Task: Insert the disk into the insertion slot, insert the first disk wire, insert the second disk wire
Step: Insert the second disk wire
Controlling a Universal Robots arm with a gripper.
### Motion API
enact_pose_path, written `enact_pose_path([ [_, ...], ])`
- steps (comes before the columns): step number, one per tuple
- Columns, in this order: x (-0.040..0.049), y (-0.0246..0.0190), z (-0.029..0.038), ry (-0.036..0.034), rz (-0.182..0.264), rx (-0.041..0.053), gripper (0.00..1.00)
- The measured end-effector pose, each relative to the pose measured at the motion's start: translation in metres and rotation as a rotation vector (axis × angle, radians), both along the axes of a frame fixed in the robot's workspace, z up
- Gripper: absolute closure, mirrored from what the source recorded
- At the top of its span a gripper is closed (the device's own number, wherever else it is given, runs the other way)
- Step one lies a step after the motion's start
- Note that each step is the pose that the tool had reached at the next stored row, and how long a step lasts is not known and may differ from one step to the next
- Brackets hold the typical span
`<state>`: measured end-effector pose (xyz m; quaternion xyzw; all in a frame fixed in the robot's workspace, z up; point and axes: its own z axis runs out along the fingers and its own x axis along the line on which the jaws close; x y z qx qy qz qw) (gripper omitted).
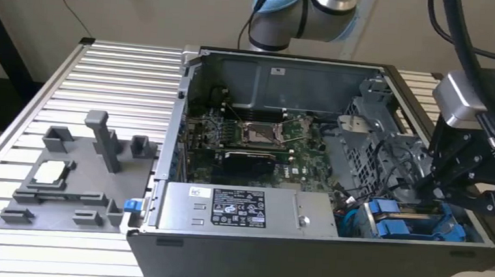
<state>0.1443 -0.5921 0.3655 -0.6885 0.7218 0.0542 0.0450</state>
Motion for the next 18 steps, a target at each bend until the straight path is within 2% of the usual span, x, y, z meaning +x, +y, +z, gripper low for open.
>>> enact_pose_path([
  [8, 0.0019, 0.0012, -0.0106, 0.0000, -0.037, -0.0002, 0.84],
  [18, 0.0032, 0.0054, -0.0180, -0.0005, -0.027, -0.0001, 0.84],
])
